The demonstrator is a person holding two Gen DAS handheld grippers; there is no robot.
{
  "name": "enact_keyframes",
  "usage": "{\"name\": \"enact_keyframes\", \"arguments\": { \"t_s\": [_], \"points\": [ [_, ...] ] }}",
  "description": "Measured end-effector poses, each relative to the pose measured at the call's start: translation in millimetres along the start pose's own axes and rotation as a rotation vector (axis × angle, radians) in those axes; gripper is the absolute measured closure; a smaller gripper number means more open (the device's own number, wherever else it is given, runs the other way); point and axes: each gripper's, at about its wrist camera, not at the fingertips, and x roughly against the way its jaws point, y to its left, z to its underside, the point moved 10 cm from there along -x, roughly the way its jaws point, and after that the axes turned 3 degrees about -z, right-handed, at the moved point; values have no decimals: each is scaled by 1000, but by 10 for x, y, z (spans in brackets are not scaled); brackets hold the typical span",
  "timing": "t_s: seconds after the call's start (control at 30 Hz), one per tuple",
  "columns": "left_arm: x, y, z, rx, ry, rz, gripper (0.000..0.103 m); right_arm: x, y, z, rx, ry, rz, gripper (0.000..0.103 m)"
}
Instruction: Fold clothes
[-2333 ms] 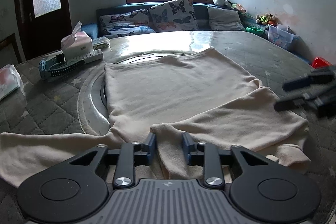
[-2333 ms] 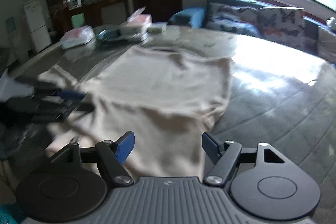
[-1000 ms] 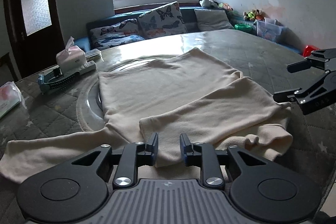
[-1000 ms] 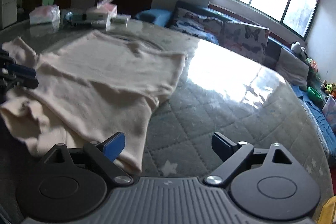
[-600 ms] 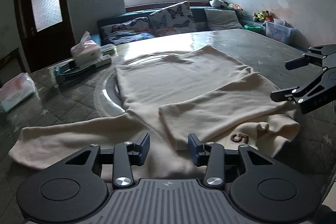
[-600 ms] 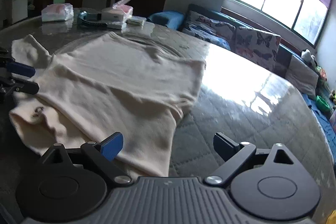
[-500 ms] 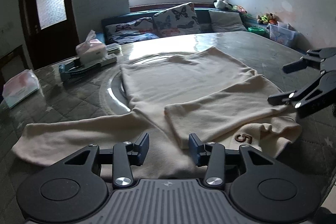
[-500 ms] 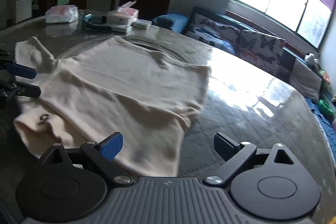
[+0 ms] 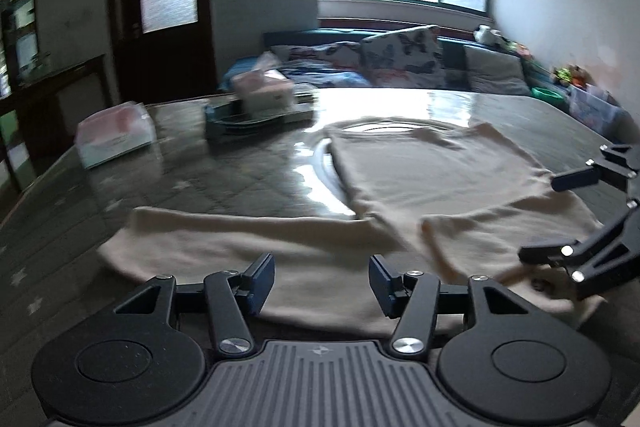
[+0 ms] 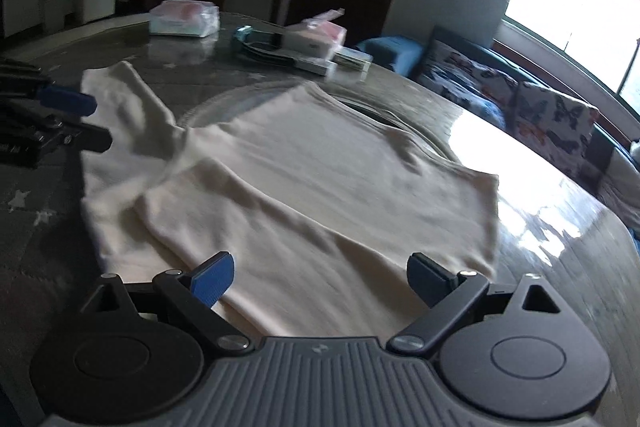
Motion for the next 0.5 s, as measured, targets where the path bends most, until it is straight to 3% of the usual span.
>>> {"name": "enact_keyframes", "arguments": {
  "t_s": [0.33,0.5],
  "points": [
    [-32,667,60,122,21,-143,37,-170,392,-252,76,-8,-67,8],
    [-66,956,102,181,36,-205,37,-270,287,-425,58,-21,-24,7]
  ]
}}
